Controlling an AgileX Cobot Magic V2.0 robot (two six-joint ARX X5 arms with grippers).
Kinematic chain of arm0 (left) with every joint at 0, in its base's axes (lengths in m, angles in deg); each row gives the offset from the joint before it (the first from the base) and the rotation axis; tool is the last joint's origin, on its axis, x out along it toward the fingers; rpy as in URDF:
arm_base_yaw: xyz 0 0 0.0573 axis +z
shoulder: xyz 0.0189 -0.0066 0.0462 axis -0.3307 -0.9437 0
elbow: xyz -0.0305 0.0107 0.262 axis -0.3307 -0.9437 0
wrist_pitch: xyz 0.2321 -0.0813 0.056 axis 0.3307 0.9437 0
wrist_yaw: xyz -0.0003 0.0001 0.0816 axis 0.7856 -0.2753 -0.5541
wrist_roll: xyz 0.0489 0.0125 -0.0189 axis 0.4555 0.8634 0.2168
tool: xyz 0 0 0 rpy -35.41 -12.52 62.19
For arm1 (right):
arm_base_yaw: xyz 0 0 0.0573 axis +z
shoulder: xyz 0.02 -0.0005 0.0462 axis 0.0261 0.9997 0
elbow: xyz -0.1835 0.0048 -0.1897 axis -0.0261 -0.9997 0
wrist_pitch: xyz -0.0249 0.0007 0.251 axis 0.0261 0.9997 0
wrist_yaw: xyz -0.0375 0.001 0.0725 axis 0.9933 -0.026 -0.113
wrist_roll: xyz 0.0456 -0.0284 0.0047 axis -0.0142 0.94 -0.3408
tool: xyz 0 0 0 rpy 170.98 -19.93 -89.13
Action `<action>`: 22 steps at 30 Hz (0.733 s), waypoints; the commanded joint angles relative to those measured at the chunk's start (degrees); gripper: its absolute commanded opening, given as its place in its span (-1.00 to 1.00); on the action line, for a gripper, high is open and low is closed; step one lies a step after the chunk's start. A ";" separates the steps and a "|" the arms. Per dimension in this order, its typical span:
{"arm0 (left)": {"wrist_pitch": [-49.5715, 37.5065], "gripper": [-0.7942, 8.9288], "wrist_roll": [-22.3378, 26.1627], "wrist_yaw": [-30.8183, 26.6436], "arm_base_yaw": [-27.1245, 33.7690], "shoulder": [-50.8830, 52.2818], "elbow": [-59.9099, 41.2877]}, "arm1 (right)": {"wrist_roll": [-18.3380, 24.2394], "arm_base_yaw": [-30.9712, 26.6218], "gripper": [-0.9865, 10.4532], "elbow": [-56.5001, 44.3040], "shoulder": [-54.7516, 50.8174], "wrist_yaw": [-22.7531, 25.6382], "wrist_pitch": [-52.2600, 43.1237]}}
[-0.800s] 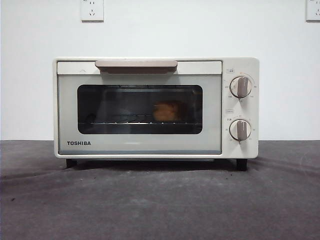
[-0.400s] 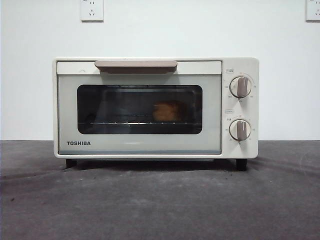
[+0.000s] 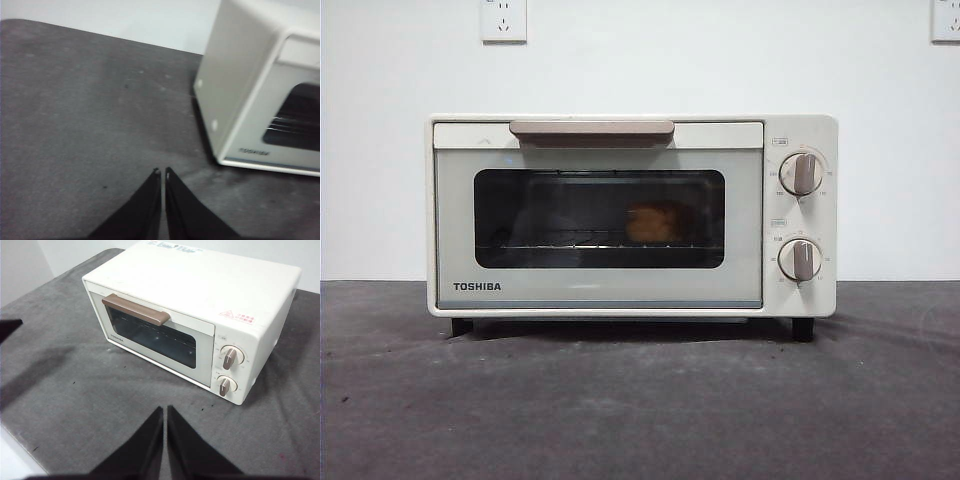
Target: The left arm flap open the oven, the right arm pick bread and place it into oven, the left arm flap close the oven
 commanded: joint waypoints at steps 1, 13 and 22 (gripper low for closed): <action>-2.91 -0.79 2.64 -0.46 0.61 2.51 -3.98 | 0.42 0.46 -0.81 1.03 0.15 0.04 -0.63; -2.71 -0.79 4.15 -2.14 0.55 5.70 -7.39 | 0.42 0.46 -0.81 1.03 0.15 0.04 -0.81; -2.78 -0.79 4.15 -2.12 0.44 5.70 -7.39 | 0.42 0.46 -0.81 1.03 0.15 0.04 -0.81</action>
